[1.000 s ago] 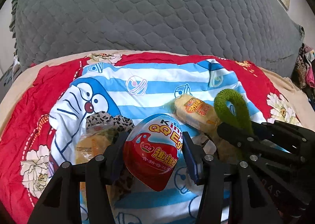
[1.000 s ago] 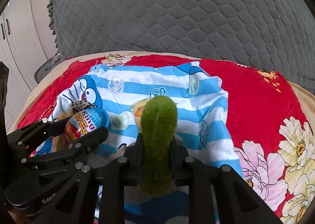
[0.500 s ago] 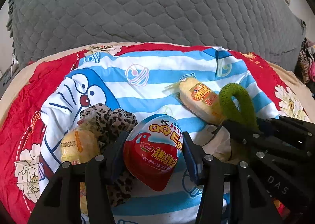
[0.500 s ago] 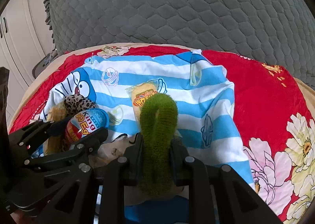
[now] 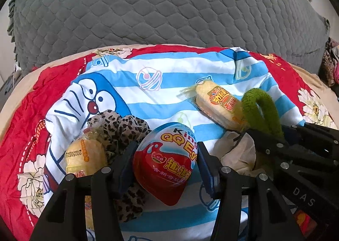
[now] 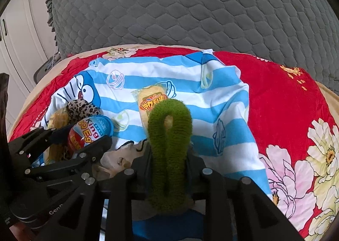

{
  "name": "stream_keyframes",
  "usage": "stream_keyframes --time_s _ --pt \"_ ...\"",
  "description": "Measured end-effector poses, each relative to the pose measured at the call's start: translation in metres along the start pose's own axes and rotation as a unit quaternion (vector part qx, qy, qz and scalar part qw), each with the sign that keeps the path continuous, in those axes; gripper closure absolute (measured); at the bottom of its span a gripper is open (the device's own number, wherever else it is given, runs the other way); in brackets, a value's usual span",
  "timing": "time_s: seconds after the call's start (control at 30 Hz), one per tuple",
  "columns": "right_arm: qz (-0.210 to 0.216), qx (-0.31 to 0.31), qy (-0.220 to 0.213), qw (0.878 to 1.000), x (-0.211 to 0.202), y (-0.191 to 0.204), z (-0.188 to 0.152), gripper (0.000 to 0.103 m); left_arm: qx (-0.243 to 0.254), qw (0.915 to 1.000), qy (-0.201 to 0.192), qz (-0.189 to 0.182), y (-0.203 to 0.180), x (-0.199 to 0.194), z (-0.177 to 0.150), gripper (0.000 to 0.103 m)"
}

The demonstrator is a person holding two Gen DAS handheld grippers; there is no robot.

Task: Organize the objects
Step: 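Lower the egg beside the scrunchie while the right tool lowers the ring by the sponge, then open the left tool releasing the egg while the right tool releases the ring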

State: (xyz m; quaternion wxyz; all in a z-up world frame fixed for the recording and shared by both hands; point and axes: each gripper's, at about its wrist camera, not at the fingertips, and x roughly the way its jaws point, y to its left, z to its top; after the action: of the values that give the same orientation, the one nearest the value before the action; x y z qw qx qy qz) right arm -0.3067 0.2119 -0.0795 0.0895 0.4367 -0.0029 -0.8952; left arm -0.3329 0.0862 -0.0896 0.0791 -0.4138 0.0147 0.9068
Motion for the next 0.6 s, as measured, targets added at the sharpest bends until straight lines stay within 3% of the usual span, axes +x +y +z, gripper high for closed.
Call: stream_keyframes --time_s 0.3,0.6 --pt "0.0 0.004 0.0 1.0 -0.003 -0.002 -0.003 0.07 -0.01 0.9999 -0.006 -0.002 0.006 -0.008 0.0 0.029" --pt "-0.003 0.013 -0.002 1.0 -0.008 -0.005 -0.005 0.058 -0.002 1.0 0.0 0.0 0.007 -0.016 -0.003 0.027"
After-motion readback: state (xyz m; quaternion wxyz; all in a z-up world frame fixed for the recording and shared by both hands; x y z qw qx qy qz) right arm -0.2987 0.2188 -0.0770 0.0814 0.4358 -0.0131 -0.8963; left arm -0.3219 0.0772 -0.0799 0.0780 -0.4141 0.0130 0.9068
